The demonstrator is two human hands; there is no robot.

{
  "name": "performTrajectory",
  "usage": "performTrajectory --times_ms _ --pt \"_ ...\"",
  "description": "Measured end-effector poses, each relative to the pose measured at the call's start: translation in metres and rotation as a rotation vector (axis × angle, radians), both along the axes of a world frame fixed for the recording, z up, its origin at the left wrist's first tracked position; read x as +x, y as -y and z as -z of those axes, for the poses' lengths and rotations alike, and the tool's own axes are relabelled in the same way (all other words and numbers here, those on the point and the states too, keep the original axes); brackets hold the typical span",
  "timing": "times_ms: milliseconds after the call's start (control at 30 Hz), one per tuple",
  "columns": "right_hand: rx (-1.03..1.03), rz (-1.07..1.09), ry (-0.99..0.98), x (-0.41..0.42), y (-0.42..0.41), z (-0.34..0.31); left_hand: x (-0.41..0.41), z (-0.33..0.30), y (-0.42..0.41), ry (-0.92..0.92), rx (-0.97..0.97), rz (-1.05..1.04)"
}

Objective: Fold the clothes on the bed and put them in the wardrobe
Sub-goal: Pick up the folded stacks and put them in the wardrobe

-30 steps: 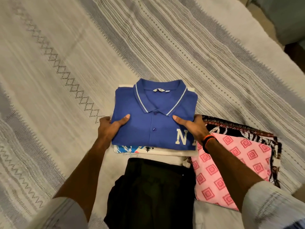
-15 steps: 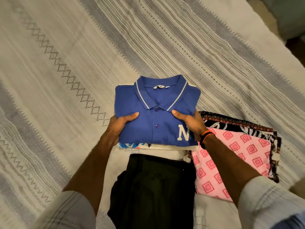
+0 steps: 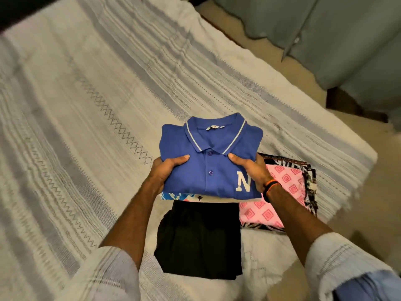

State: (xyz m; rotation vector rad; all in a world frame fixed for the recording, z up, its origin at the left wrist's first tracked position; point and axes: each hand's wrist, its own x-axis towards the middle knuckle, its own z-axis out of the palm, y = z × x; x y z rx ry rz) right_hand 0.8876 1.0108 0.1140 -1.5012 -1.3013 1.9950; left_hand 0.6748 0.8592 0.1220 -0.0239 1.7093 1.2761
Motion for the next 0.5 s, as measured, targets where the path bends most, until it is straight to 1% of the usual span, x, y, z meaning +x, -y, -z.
performTrajectory --times_ms 133,300,500 --pt "0.071 0.043 -0.049 0.058 0.032 -0.051 0.049 -0.045 0.016 -0.028 0.046 0.066" --pt "0.144 0.155 -0.065 0.140 0.067 -0.096 0.118 -0.079 0.025 -0.017 0.082 0.164" --pt "0.204 0.347 -0.038 0.254 0.096 -0.123 0.217 -0.106 0.007 -0.010 0.120 0.357"
